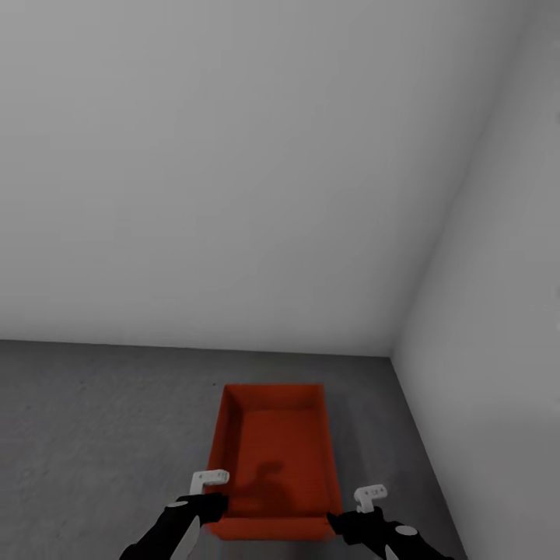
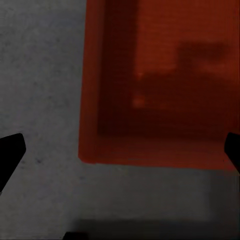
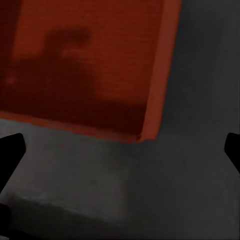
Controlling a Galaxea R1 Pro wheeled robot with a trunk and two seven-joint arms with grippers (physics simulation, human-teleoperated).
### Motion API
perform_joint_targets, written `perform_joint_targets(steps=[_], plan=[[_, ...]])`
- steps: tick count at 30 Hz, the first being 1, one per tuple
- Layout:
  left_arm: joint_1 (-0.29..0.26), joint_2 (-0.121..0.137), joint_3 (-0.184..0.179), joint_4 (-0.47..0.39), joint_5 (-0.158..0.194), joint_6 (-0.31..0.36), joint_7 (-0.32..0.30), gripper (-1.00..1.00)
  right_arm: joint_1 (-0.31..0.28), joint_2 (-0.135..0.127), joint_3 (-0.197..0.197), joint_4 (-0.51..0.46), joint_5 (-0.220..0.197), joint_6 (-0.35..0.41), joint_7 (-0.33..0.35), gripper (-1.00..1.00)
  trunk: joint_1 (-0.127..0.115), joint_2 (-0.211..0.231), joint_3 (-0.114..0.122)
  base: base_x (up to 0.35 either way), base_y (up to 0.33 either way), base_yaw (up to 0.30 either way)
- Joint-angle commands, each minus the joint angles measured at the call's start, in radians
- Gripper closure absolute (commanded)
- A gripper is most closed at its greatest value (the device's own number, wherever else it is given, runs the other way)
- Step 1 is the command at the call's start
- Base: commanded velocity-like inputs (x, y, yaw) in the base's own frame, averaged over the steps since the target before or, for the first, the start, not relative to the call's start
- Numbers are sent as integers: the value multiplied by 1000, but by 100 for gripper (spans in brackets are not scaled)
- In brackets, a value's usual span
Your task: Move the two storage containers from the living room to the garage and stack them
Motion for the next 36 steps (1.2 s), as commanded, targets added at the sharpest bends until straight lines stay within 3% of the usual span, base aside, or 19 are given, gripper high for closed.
perform_joint_targets(steps=[1,19,25,28,31,33,36], plan=[[0,1,-7,-2,11,5,9,-100,0,-1,8,1,-2,-4,-1,-100,-5,7,2,-318,0,0],[0,1,-7,-2,10,5,9,-100,-1,-1,8,1,-2,-4,-1,-100,-74,133,59,-334,0,0],[0,2,-3,-1,10,-4,9,-100,-1,-1,8,1,-4,-4,-1,-100,-97,175,78,-81,0,0],[0,7,1,39,8,-63,9,-100,0,0,8,2,-9,-4,-1,-100,-108,196,87,-10,0,0],[0,14,3,171,8,-160,12,-100,0,0,6,7,-16,-4,-8,-100,-120,217,96,-3,0,0],[0,25,6,286,8,-259,12,-100,1,-2,5,36,-17,-4,-11,-100,-127,231,103,0,0,0],[0,46,12,405,9,-351,11,-100,2,-6,5,84,-16,-5,-14,-100,-139,252,112,0,0,0]])
